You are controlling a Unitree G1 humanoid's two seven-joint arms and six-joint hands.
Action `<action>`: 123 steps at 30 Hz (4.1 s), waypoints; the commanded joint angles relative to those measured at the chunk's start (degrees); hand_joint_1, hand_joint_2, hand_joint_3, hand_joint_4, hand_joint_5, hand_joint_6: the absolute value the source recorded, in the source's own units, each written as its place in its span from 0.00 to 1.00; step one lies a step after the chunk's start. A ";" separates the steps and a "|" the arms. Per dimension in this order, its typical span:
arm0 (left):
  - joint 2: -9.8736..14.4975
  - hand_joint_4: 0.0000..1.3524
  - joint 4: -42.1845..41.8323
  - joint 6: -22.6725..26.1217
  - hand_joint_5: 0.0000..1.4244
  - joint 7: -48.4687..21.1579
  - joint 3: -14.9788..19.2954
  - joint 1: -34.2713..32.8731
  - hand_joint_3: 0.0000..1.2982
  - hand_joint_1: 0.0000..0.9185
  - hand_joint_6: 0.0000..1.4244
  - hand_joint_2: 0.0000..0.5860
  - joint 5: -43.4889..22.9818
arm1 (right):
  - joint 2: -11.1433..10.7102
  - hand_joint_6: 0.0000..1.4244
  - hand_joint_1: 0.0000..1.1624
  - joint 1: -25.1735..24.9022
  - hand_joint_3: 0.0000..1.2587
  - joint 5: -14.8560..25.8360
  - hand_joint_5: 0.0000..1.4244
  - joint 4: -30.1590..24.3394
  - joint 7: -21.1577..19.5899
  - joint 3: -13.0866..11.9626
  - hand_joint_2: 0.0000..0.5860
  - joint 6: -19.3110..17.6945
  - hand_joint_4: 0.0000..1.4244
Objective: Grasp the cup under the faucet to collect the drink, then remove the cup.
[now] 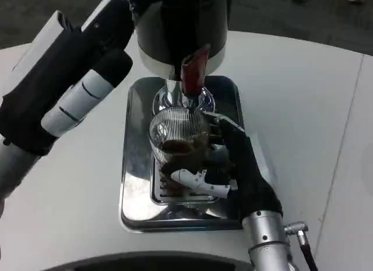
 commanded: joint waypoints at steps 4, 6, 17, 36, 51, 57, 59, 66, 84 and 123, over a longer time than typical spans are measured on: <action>0.53 0.00 -1.37 0.65 0.03 0.07 0.29 1.40 0.00 0.00 0.01 0.35 0.61 | 0.91 0.68 0.91 1.14 0.50 -0.25 0.57 -0.91 -3.60 -0.51 0.33 -2.39 0.58; 0.53 0.00 -1.51 0.79 0.03 0.12 0.25 1.48 0.00 0.00 0.01 0.35 0.71 | 0.95 0.72 0.91 1.64 0.51 -0.39 0.60 -1.61 -4.12 -0.46 0.32 -2.53 0.60; 1.42 0.00 -3.66 1.66 0.03 0.23 1.54 4.65 0.00 0.00 0.01 0.35 0.50 | 1.18 0.85 0.92 4.08 0.58 -0.12 0.68 -6.42 -4.66 -0.02 0.27 -2.73 0.68; 3.30 0.00 -7.03 1.64 0.00 2.76 7.63 14.01 0.00 0.00 0.00 0.35 2.19 | -0.20 0.93 0.90 8.97 0.61 -0.35 0.72 -12.15 -1.59 3.30 0.24 -0.80 0.73; 6.09 0.00 -9.84 -4.21 0.00 8.47 15.06 25.75 0.00 0.00 0.00 0.30 21.04 | 0.56 0.94 0.89 14.46 0.62 1.96 0.73 -18.81 1.79 3.86 0.24 1.65 0.73; 5.39 0.00 -12.41 -5.60 0.00 12.63 16.32 30.71 0.00 0.00 0.00 0.27 29.82 | -0.21 0.95 0.89 15.29 0.62 0.23 0.73 -21.11 1.85 4.71 0.25 1.53 0.73; 5.69 0.00 -13.44 -4.88 0.00 13.17 15.71 32.59 0.00 0.00 0.00 0.26 33.38 | -0.50 0.95 0.89 15.85 0.63 -0.06 0.73 -22.15 2.24 4.97 0.25 1.68 0.73; 7.63 0.00 -14.62 -1.14 0.00 12.44 12.15 35.98 0.00 0.00 0.00 0.25 42.90 | -2.00 0.95 0.89 18.43 0.63 -0.51 0.73 -26.79 4.86 5.62 0.25 2.27 0.73; 6.25 0.00 -22.41 6.40 0.00 15.50 7.22 40.78 0.00 0.00 0.00 0.17 53.46 | -5.00 0.95 0.88 25.73 0.63 0.79 0.74 -40.23 13.89 5.27 0.27 5.70 0.74; -0.32 0.00 -29.05 6.56 0.00 27.52 4.22 53.24 0.00 0.00 0.00 0.16 61.29 | -9.46 0.97 0.88 39.08 0.65 -2.27 0.74 -56.38 20.95 9.90 0.30 6.41 0.74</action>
